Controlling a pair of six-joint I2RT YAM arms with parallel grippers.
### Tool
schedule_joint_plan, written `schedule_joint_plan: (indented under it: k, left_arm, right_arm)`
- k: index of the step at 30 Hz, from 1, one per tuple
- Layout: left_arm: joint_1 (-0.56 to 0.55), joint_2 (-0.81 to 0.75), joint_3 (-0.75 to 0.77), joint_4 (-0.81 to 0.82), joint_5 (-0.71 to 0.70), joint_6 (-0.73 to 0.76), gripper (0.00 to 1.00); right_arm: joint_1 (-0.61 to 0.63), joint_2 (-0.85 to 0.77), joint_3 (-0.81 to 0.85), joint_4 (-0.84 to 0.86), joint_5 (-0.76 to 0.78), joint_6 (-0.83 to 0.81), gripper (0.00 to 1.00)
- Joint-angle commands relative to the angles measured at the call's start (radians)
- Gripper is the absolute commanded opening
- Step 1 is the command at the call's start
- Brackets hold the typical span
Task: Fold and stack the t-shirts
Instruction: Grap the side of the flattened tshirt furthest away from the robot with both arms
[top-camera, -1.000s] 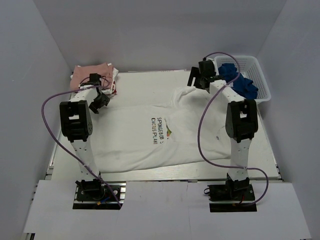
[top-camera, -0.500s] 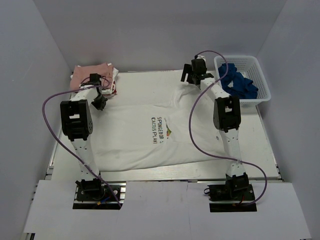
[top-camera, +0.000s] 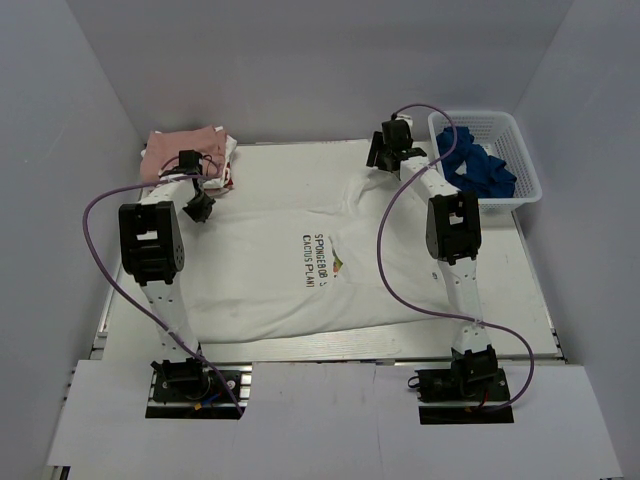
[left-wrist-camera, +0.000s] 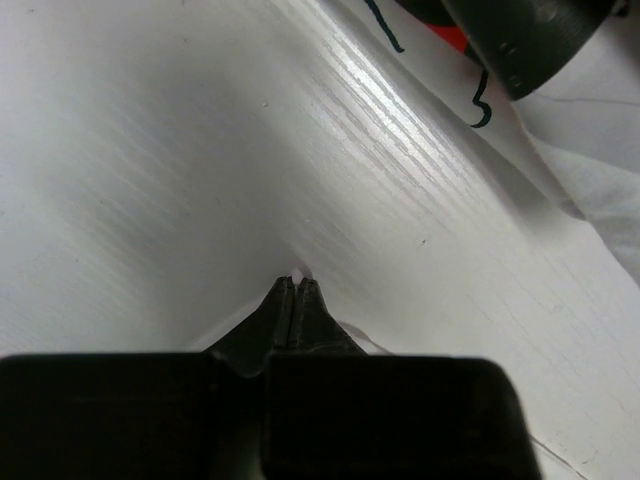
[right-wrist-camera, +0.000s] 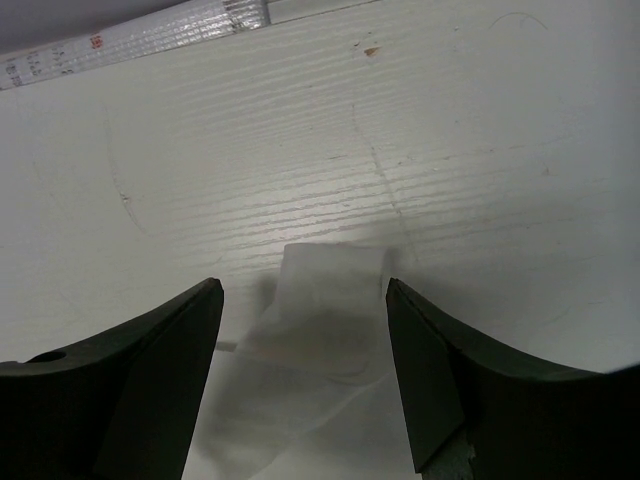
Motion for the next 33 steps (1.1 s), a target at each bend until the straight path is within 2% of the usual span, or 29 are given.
schedule_joint_plan:
  k: [1,3,5,9,10,12,13,15,23,28,33]
  left_arm:
    - [-0.004,-0.067,-0.024,0.002,0.011,0.009,0.00]
    - [-0.004,-0.076,-0.024,0.002,0.011,0.009,0.00]
    - [-0.004,-0.076,-0.024,0.002,0.002,0.009,0.00]
    - [-0.004,-0.076,-0.024,0.002,0.002,0.020,0.00]
    - [-0.004,-0.076,-0.024,0.002,0.002,0.020,0.00]
    - [-0.004,-0.076,-0.024,0.002,0.002,0.020,0.00]
    - [-0.004,-0.076,-0.024,0.002,0.002,0.020,0.00]
    - [-0.004,-0.076,-0.024,0.002,0.002,0.020,0.00]
    - [-0.014,-0.191,-0.113,0.021,0.011,0.020,0.00]
    - [-0.014,-0.295,-0.207,0.063,0.044,0.020,0.00]
    - [-0.014,-0.386,-0.278,0.076,0.044,0.029,0.00]
  right_arm:
    - [-0.004,0.025,0.042,-0.025,0.040,-0.005,0.72]
    - [-0.006,0.048,0.049,-0.021,0.026,-0.017,0.72]
    - [-0.001,0.049,0.057,-0.008,0.011,-0.019,0.66]
    - [-0.004,0.061,0.059,0.011,-0.009,-0.011,0.60]
    - [-0.001,0.068,0.065,0.015,-0.010,-0.011,0.53]
    - [-0.004,0.065,0.068,0.015,-0.007,-0.013,0.33]
    - [-0.003,0.057,0.065,0.021,0.005,-0.008,0.16]
    - [-0.001,0.036,0.054,0.037,0.013,-0.006,0.02]
    - [0.005,-0.258,-0.159,0.110,0.017,-0.037,0.00]
    - [0.005,-0.463,-0.442,0.159,-0.018,-0.043,0.00]
    - [0.002,-0.644,-0.649,0.150,0.000,-0.022,0.00]
